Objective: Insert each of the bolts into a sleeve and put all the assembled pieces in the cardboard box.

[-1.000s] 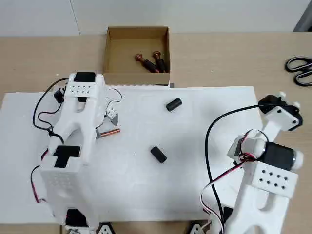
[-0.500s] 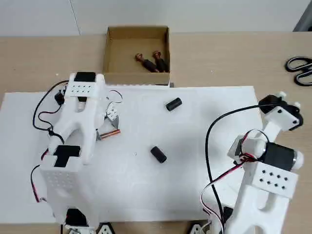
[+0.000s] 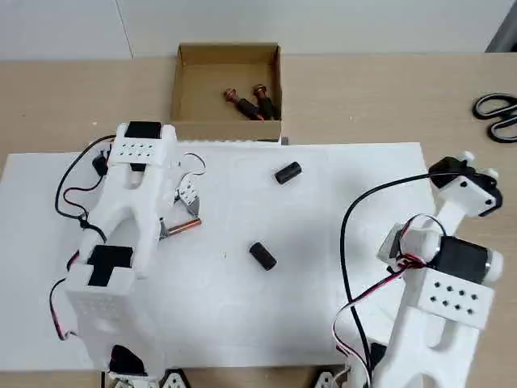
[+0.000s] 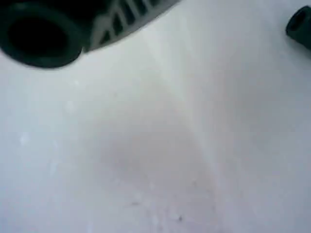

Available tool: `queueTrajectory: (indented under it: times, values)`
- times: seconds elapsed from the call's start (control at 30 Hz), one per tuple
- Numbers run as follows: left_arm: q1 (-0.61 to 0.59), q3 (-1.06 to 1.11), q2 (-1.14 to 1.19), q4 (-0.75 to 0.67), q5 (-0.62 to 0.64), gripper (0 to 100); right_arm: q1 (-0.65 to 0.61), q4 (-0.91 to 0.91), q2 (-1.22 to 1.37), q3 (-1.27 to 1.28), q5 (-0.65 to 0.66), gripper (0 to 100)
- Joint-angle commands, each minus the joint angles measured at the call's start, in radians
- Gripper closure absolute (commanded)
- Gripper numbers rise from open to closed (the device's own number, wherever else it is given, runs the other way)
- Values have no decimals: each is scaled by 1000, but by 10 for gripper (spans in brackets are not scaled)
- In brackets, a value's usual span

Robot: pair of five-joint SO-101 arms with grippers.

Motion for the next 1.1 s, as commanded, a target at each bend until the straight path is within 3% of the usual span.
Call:
queueTrajectory:
  times: [0.0, 0.2, 0.43, 0.87, 1.07]
  values:
    - [6, 2, -38, 29, 2, 772, 5, -15, -13, -5, 12, 996]
    - [6, 4, -98, 29, 3, 783, 5, -15, -13, -5, 12, 996]
    - [46, 5, -322, 29, 8, 919, 5, -15, -13, -5, 12, 996]
    - [40, 228, -382, 12, 3, 920, -2, -18, -13, 3, 9, 996]
    - [32, 246, -365, -20, 3, 919, -111, -19, -16, 34, 5, 996]
